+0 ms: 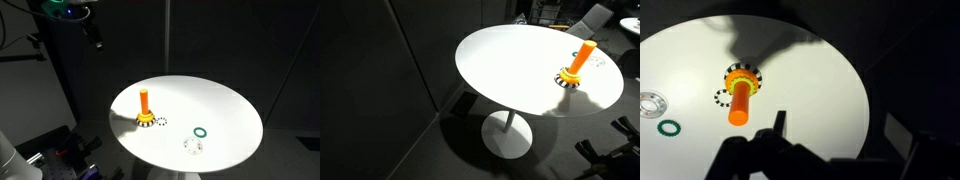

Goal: Pick up the clear ring and put it on the rings stacking stand

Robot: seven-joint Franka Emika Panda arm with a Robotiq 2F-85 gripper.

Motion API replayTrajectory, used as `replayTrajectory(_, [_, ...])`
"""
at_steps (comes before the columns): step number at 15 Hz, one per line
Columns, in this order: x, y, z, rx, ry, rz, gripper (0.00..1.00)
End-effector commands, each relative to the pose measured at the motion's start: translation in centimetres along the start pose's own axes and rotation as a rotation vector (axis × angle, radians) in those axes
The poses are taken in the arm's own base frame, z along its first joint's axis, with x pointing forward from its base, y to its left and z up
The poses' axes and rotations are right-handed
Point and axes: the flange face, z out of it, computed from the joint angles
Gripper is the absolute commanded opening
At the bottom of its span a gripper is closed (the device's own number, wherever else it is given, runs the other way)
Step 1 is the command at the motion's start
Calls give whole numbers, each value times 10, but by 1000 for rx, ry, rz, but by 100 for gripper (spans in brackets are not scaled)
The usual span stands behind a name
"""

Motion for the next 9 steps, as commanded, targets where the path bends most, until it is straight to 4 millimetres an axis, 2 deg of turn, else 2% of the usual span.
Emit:
replayTrajectory(1, [0, 0, 0, 0, 0, 0, 100])
replayTrajectory(5, [0, 0, -1, 0, 0, 0, 100])
replayTrajectory(9, [15, 3, 0, -3, 34, 21, 100])
